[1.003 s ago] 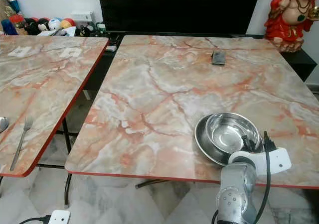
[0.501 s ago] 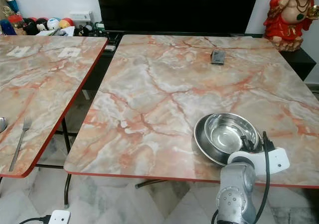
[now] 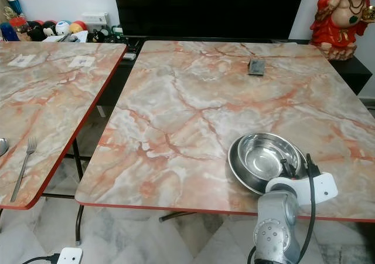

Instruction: Setting the table

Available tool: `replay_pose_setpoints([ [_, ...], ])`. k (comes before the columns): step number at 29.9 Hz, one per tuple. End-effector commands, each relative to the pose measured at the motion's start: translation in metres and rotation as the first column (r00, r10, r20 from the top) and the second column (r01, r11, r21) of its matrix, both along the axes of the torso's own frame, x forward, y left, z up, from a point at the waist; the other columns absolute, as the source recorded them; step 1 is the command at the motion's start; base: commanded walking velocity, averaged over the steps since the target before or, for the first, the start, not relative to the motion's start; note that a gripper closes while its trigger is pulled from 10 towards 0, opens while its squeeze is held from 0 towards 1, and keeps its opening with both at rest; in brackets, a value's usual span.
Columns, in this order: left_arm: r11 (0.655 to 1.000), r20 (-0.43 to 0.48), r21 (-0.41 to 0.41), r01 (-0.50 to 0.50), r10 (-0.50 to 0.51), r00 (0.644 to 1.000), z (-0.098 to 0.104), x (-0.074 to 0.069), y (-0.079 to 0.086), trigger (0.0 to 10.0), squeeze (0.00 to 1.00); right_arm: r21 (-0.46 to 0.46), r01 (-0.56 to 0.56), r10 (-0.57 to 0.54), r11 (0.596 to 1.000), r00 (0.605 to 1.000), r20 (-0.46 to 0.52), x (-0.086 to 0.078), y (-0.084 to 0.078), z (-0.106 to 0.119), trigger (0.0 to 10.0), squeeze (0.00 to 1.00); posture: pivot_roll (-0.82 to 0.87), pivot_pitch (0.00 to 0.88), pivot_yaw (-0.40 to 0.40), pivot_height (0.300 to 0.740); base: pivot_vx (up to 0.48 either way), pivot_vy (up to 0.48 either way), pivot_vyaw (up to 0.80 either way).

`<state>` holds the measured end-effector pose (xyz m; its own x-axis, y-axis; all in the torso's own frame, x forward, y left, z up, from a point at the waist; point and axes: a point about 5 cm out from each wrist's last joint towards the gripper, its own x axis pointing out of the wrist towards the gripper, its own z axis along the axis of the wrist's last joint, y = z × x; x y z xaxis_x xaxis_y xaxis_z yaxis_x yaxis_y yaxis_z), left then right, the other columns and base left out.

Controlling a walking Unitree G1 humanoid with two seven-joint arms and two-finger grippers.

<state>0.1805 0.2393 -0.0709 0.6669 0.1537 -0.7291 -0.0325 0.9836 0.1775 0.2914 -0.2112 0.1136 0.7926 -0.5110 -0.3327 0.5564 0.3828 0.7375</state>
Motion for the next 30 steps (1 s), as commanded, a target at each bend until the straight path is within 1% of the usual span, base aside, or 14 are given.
replay_pose_setpoints([
  [1,1.000,-0.027,0.008,0.003,-0.002,1.000,-0.003,-0.007,0.002,10.0,0.00,0.022,-0.011,0.010,1.000,1.000,0.027,0.003,0.007,0.006,10.0,0.65,0.00,0.108,0.003,0.740,0.000,0.000,0.00],
  [2,1.000,-0.026,0.008,0.002,-0.002,1.000,-0.003,-0.007,0.002,10.0,0.00,0.015,-0.018,0.017,1.000,0.999,0.034,0.004,0.007,0.008,10.0,0.69,0.00,0.109,0.003,0.740,0.000,0.000,0.00],
  [3,1.000,-0.026,0.008,0.002,-0.002,1.000,-0.003,-0.007,0.002,10.0,0.00,0.014,-0.020,0.019,1.000,0.999,0.036,0.004,0.008,0.008,10.0,0.67,0.00,0.109,0.003,0.740,0.000,0.000,0.00],
  [4,1.000,-0.026,0.008,0.002,-0.002,1.000,-0.003,-0.007,0.002,10.0,0.00,0.013,-0.020,0.020,1.000,0.999,0.037,0.004,0.008,0.009,10.0,0.62,0.00,0.109,0.003,0.740,0.000,0.000,0.00],
  [5,1.000,-0.026,0.008,0.002,-0.002,1.000,-0.003,-0.007,0.002,10.0,0.00,0.014,-0.020,0.019,1.000,0.999,0.038,0.004,0.008,0.009,10.0,0.24,0.00,0.109,0.003,0.740,0.000,0.000,0.00],
  [6,1.000,-0.027,0.008,0.002,-0.002,1.000,-0.003,-0.007,0.002,10.0,0.00,0.014,-0.017,0.017,1.000,0.999,0.038,0.003,0.007,0.009,10.0,0.01,0.00,0.109,0.004,0.740,0.000,0.000,0.00],
  [17,1.000,-0.025,0.007,0.003,-0.003,1.000,-0.003,-0.006,0.002,10.0,0.00,-0.009,0.006,-0.006,1.000,1.000,0.025,-0.002,0.005,0.012,10.0,0.00,-0.01,0.107,0.003,0.740,0.000,0.000,0.00],
  [19,1.000,-0.024,0.005,0.001,0.000,1.000,-0.003,-0.006,0.001,10.0,0.00,-0.032,0.030,-0.029,0.999,0.999,0.015,-0.006,0.002,0.014,10.0,0.00,-0.01,0.105,0.000,0.740,0.000,0.000,0.00],
  [27,1.000,-0.023,0.001,0.000,0.000,1.000,-0.003,-0.005,0.000,10.0,0.00,-0.069,0.046,-0.046,0.997,0.999,-0.003,-0.011,-0.001,0.016,10.0,0.00,-0.01,0.104,-0.003,0.740,0.000,0.000,0.00],
  [30,1.000,-0.023,0.001,0.000,0.000,1.000,-0.003,-0.005,0.000,10.0,0.00,-0.107,0.054,-0.056,0.993,0.998,-0.016,-0.012,-0.004,0.017,10.0,0.00,-0.01,0.103,-0.005,0.740,0.000,0.000,0.00],
])
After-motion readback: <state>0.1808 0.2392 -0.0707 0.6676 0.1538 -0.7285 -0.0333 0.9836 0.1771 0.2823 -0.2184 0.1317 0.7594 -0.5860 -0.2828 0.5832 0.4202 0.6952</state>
